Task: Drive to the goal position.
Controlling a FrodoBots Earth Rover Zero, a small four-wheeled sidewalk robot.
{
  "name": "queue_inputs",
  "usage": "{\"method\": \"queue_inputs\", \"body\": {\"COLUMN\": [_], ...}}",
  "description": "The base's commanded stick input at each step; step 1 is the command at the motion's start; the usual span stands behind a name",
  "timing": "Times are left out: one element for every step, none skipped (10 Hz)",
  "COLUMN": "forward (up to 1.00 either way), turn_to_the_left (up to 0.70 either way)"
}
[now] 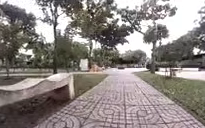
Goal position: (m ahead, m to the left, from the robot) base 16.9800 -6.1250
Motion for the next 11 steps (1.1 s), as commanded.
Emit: {"method": "queue_inputs", "body": {"forward": [0.7, 0.7, 0.7, 0.7, 0.7, 0.7, 0.7, 0.7, 0.7, 0.7, 0.7], "turn_to_the_left": [0.0, 0.0, -0.27, -0.27, -0.27, -0.27, -0.27, -0.27, -0.27, -0.19, 0.0]}}
